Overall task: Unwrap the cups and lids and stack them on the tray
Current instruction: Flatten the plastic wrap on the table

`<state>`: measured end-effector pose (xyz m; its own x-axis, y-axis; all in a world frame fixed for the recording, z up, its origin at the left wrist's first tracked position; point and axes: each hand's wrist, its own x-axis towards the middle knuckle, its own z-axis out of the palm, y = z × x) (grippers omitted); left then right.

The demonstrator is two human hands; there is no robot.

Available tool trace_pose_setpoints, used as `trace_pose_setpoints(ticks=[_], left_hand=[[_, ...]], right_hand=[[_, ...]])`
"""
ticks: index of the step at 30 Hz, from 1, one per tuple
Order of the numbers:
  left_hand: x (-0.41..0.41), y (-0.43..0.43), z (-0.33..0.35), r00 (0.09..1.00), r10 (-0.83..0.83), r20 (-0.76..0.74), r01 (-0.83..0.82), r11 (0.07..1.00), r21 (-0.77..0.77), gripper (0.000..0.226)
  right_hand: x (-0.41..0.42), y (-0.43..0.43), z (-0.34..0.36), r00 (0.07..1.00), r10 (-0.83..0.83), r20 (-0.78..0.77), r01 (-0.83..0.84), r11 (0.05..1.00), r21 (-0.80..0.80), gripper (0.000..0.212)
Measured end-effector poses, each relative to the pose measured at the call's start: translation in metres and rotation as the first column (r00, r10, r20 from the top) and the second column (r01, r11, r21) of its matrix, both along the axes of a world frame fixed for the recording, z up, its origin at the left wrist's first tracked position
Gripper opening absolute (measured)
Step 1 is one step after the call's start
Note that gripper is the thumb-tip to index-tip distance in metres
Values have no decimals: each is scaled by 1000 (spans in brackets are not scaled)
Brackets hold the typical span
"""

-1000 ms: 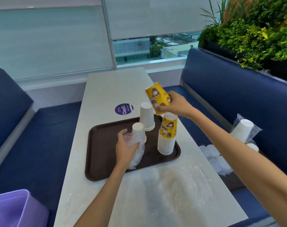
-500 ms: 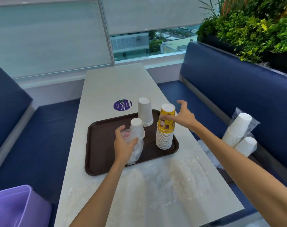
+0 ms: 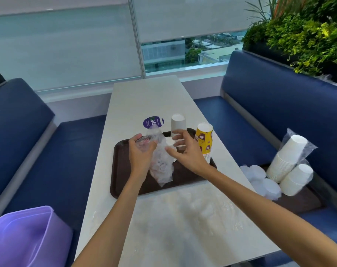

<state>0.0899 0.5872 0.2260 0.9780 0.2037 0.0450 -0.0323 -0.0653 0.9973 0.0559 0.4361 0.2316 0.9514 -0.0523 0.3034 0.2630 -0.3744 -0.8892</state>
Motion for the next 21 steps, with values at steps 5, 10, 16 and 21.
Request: trace_pose_setpoints(ticks=[5, 10, 16, 21], left_hand=[[-20, -3, 25, 999, -13, -46, 13, 1000, -5, 59], [-40, -4, 40, 968, -237, -81, 226, 965, -131, 76], [-57, -10, 42, 953, -302, -28, 293, 941, -166, 28], [-47, 4, 27, 997, -50, 63, 45, 996, 78, 35]], right_hand=[[-19, 27, -21, 1000, 1, 0, -1, 999, 53, 37], [-21, 28, -18, 976, 86, -200, -18, 947, 320, 56], [-13, 27, -20, 979, -49, -197, 116, 931, 347, 62], [-11, 17, -11, 973, -10, -232, 114, 890, 441, 36]])
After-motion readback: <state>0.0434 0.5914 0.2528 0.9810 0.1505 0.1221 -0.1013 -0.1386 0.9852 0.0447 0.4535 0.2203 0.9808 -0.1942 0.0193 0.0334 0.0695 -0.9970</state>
